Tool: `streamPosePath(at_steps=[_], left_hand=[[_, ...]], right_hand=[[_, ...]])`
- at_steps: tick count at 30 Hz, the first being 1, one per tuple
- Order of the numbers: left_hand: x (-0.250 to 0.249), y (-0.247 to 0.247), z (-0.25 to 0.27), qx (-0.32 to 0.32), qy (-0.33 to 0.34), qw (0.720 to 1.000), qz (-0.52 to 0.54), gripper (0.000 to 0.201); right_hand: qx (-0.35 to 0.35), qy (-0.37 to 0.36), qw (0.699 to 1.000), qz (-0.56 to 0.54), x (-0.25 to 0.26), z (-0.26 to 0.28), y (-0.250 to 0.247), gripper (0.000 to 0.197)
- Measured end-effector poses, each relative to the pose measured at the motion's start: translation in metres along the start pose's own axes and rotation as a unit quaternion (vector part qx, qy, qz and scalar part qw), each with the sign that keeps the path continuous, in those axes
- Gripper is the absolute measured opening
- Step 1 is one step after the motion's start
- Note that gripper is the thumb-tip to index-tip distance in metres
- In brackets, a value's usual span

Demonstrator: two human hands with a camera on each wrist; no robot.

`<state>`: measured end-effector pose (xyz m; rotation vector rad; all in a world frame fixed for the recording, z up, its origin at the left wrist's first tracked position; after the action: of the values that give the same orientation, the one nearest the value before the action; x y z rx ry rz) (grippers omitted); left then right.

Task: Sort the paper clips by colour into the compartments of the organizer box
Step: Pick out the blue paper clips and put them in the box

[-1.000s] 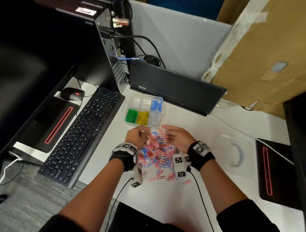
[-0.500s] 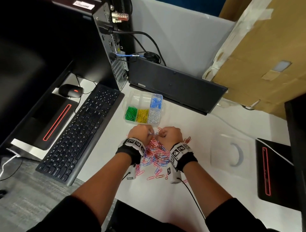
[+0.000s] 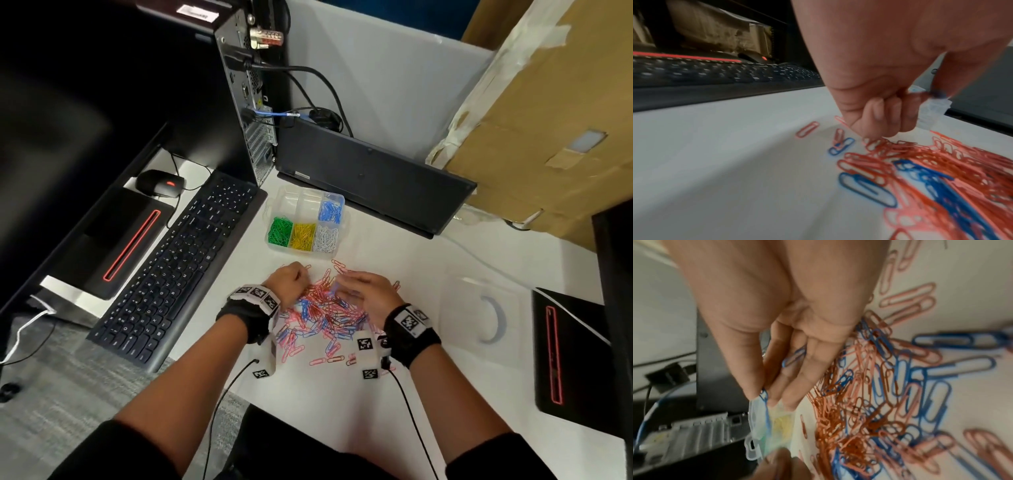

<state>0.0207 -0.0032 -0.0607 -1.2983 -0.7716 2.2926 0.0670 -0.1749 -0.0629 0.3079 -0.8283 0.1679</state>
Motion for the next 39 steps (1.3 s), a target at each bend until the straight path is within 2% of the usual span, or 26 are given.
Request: streamPosePath(at_steps=[3,6,8,10,11,13,14,15,18,20,23,28,31,34,39], left_hand=[[0.009,-0.010,0.014,-0.007,-0.008,0.999,0.050,0.025],[0.028,-0.015,0.020,-0.019,-0.034,0.995,0.088,0.033],[0.039,-0.014,0.025,-0.021,-0.033,0.994,0.105,0.031],[0.048,-0.016,0.032,-0.032,-0.024,0.992,0.116,0.038],[0.053,-0.017,0.036,-0.039,-0.028,0.990,0.130,0.038],[0.064,-0.016,0.041,-0.048,-0.050,0.982,0.174,0.031],[0.068,-0.016,0.044,-0.053,-0.060,0.978,0.192,0.029],[0.071,-0.017,0.046,-0.059,-0.068,0.975,0.203,0.028],[0.078,-0.021,0.051,-0.071,-0.084,0.970,0.217,0.034],[0.081,-0.026,0.053,-0.092,-0.083,0.973,0.194,0.036],[0.081,-0.033,0.053,-0.123,-0.047,0.983,0.128,0.029],[0.062,-0.030,0.058,-0.090,0.045,0.994,-0.036,0.005],[0.054,-0.028,0.058,-0.096,0.096,0.988,-0.076,0.008],[0.053,-0.027,0.055,-0.109,0.102,0.986,-0.073,0.008],[0.057,-0.024,0.049,-0.098,0.079,0.991,-0.054,0.011]], right_hand=[[0.000,0.045,0.995,-0.086,-0.005,0.006,0.002,0.007],[0.031,0.053,0.996,-0.067,-0.009,0.009,0.015,0.021],[0.054,0.063,0.995,-0.058,-0.013,0.012,0.028,0.020],[0.068,0.084,0.992,-0.062,-0.021,0.014,0.042,0.016],[0.073,0.083,0.993,-0.042,-0.023,0.015,0.048,0.017],[0.062,0.035,0.994,0.088,-0.027,0.013,0.053,0.022],[0.047,-0.011,0.981,0.188,-0.025,0.011,0.055,0.021],[0.029,-0.069,0.954,0.291,-0.021,0.010,0.057,0.018],[0.001,-0.207,0.855,0.475,-0.011,0.012,0.072,0.016],[-0.008,-0.242,0.813,0.530,-0.012,0.010,0.078,0.020],[-0.030,-0.248,0.783,0.569,-0.015,0.009,0.077,0.021],[-0.056,-0.255,0.777,0.572,-0.016,0.012,0.070,0.020],[-0.071,-0.242,0.779,0.574,-0.015,0.012,0.066,0.016],[-0.062,-0.227,0.783,0.575,-0.014,0.013,0.062,0.012],[-0.075,-0.187,0.845,0.496,-0.009,0.010,0.045,0.010]])
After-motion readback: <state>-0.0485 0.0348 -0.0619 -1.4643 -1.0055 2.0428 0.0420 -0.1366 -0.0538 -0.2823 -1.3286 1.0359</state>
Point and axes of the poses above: each hand's wrist, its own z-axis away from the middle knuckle, its own y-axis out of the palm, x = y × z, the point moved 8 cm from there along -z, towards the middle knuckle, and after that the axes turned 8 degrees about -x, right-handed, at the moved point
